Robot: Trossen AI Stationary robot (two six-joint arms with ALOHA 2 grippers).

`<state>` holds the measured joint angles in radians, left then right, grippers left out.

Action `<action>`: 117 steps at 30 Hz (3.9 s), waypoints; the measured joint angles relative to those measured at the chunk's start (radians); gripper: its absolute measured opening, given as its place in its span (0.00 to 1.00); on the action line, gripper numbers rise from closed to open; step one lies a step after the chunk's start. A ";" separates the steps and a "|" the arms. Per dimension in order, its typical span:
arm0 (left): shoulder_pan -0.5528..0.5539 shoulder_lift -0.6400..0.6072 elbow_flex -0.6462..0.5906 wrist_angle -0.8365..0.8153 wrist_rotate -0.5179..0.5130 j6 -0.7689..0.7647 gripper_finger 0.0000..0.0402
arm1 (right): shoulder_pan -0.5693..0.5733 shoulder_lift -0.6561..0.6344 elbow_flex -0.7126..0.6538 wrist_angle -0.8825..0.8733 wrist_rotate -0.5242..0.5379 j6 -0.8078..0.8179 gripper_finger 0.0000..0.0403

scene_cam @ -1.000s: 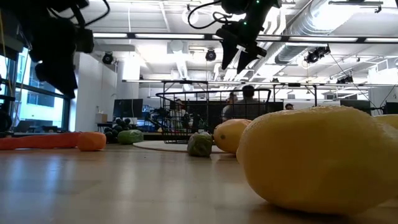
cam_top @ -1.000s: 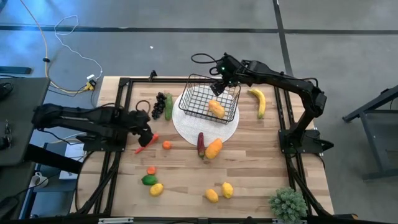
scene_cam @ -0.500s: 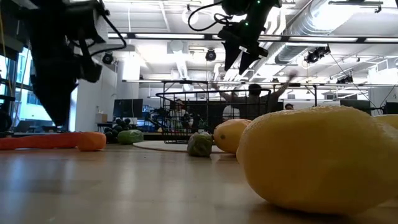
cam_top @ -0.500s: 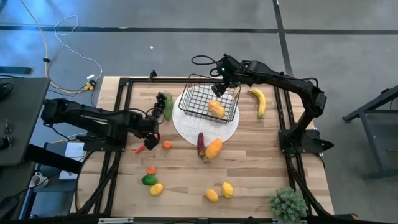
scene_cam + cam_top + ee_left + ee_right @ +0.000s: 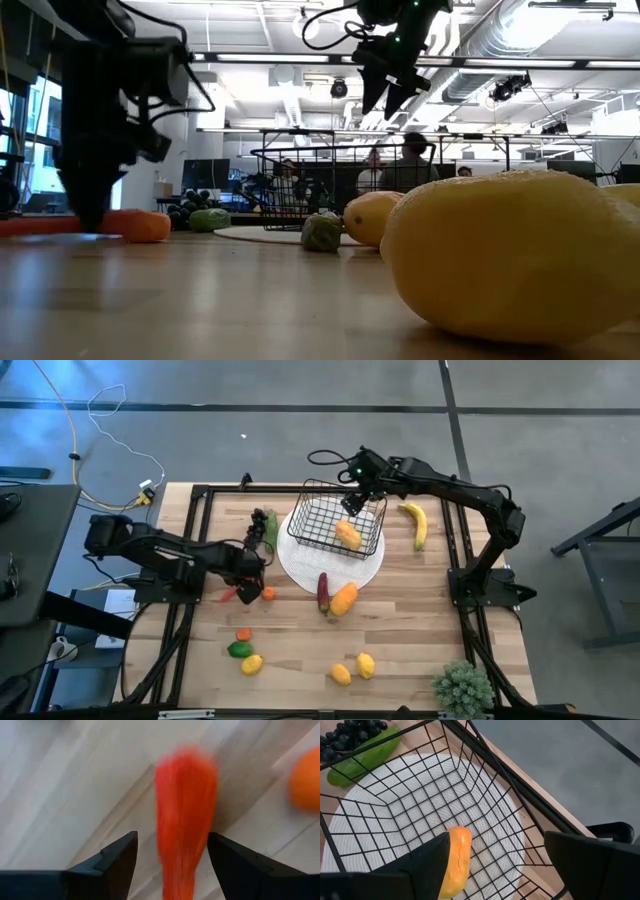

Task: Build produce basket
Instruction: Put the carrot into the wire basket, then put the right lemon into the wire basket

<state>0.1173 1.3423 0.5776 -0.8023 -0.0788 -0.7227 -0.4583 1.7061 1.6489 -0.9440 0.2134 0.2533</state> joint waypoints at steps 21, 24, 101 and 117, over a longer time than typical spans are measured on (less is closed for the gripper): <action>0.000 -0.064 0.071 0.009 0.028 0.019 0.04 | -0.001 0.000 0.000 -0.010 0.002 -0.019 0.76; 0.000 -0.104 0.116 0.004 -0.006 0.033 0.04 | -0.001 0.000 0.000 -0.010 0.002 -0.019 0.76; 0.322 0.261 0.456 0.554 0.096 0.943 0.32 | -0.012 0.000 0.169 -0.508 0.044 0.369 0.76; 0.260 0.262 0.456 0.544 0.023 0.905 0.32 | -0.010 0.000 0.168 -0.512 0.048 0.356 0.76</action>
<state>0.3778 1.6039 1.0336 -0.2586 -0.0553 0.1826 -0.4683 1.7061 1.8172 -1.4559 0.2611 0.6098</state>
